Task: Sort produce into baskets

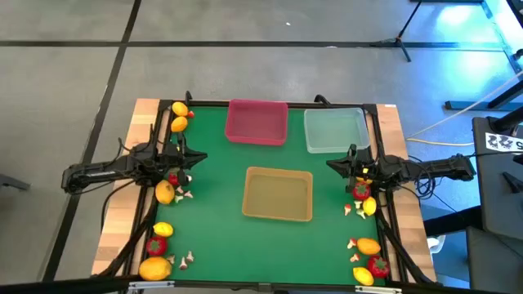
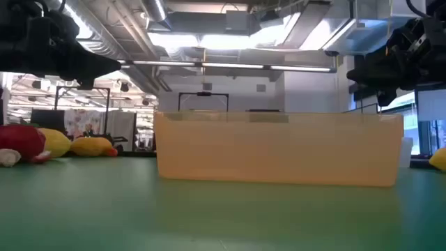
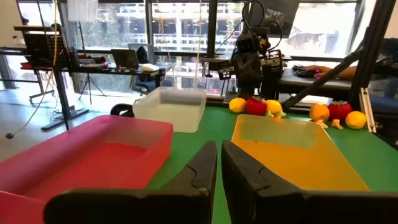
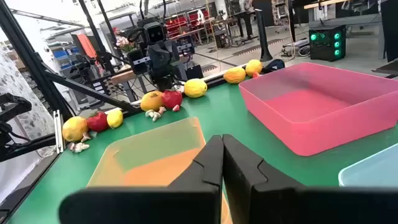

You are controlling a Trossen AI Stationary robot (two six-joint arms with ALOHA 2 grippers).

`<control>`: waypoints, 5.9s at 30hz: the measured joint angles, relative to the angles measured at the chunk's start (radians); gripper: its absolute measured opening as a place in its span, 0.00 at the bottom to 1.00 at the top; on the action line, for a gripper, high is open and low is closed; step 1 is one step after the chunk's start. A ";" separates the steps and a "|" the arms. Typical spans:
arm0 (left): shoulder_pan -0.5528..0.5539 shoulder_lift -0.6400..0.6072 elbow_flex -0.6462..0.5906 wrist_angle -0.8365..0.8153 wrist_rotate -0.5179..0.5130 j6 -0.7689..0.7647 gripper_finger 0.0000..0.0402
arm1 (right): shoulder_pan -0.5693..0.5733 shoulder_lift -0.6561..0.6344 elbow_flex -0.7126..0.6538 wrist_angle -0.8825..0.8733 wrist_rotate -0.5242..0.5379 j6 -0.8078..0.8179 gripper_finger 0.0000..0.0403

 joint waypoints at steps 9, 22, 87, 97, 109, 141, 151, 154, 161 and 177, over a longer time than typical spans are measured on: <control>0.000 0.000 0.000 0.000 0.000 0.000 0.05 | 0.000 0.000 0.000 0.000 0.000 0.000 0.02; 0.000 0.000 0.000 0.000 0.000 0.000 0.05 | 0.000 0.000 0.000 0.000 0.000 0.000 0.02; 0.014 0.230 0.023 0.321 -0.413 -0.152 0.03 | -0.054 0.153 -0.001 0.245 0.173 -0.445 0.02; 0.106 0.626 0.398 0.128 -0.413 0.113 0.03 | -0.138 0.181 -0.001 0.398 0.166 -0.445 0.02; 0.196 0.890 0.759 -0.448 -0.404 -0.049 0.44 | -0.199 0.263 0.001 0.411 0.165 -0.447 0.02; 0.405 1.287 1.012 -1.155 -0.324 -0.258 0.77 | -0.197 0.598 0.137 0.389 0.148 -0.382 0.02; 0.439 1.332 1.012 -1.252 -0.269 -0.368 0.92 | -0.197 0.597 0.137 0.383 0.130 -0.358 0.02; 0.439 1.345 1.011 -1.243 -0.268 -0.383 0.94 | -0.197 0.597 0.138 0.372 0.130 -0.334 0.02; 0.403 1.356 1.011 -1.268 -0.267 -0.506 0.93 | -0.196 0.597 0.138 0.388 0.130 -0.332 0.02; 0.402 1.554 1.011 -1.426 -0.203 -0.546 0.88 | -0.197 0.597 0.138 0.378 0.109 -0.332 0.02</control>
